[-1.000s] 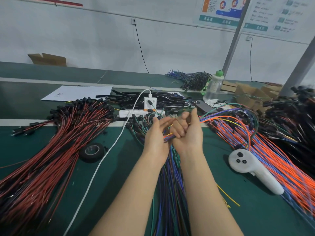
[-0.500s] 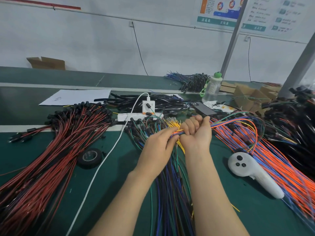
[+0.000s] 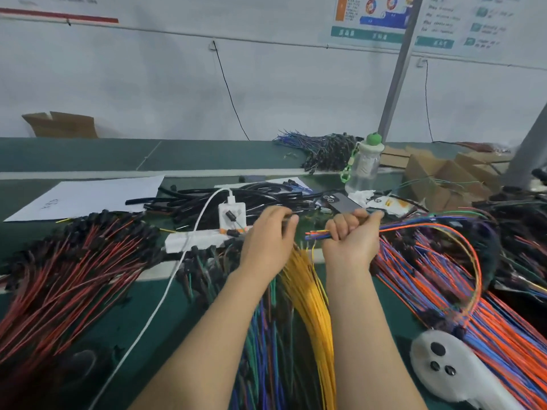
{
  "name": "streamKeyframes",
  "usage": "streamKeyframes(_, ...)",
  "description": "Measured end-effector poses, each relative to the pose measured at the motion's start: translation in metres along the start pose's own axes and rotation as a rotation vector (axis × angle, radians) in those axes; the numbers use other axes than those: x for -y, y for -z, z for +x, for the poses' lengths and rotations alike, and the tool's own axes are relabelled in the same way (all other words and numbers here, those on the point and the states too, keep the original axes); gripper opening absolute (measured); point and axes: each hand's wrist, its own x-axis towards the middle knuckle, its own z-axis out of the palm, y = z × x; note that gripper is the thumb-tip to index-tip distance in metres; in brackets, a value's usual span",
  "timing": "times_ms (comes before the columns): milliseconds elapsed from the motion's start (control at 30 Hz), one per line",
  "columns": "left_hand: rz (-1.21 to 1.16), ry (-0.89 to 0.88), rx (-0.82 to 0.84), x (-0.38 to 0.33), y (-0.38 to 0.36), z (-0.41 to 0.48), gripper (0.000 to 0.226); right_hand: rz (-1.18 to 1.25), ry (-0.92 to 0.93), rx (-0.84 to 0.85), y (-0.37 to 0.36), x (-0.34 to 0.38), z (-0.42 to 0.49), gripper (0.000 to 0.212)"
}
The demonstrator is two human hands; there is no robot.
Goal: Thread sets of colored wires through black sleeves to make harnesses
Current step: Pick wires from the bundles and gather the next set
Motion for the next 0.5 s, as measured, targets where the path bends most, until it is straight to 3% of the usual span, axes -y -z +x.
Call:
streamKeyframes(100, 0.228, 0.074, 0.011, 0.013, -0.029, 0.053, 0.032, -0.069, 0.089, -0.029, -0.002, -0.004, 0.038, 0.047)
streamKeyframes(200, 0.684, 0.189, 0.176, 0.025, -0.048, 0.096, 0.065, -0.124, 0.154, -0.071, 0.002, -0.008, 0.070, 0.049)
streamKeyframes(267, 0.827, 0.259, 0.248, 0.035, -0.055, 0.117, 0.071, -0.162, 0.185, -0.093, 0.004, -0.009, 0.086, 0.049)
streamKeyframes(500, 0.972, 0.310, 0.361, 0.057, -0.054, 0.126, 0.038, -0.205, 0.226, -0.120, 0.008, -0.006, 0.095, 0.049)
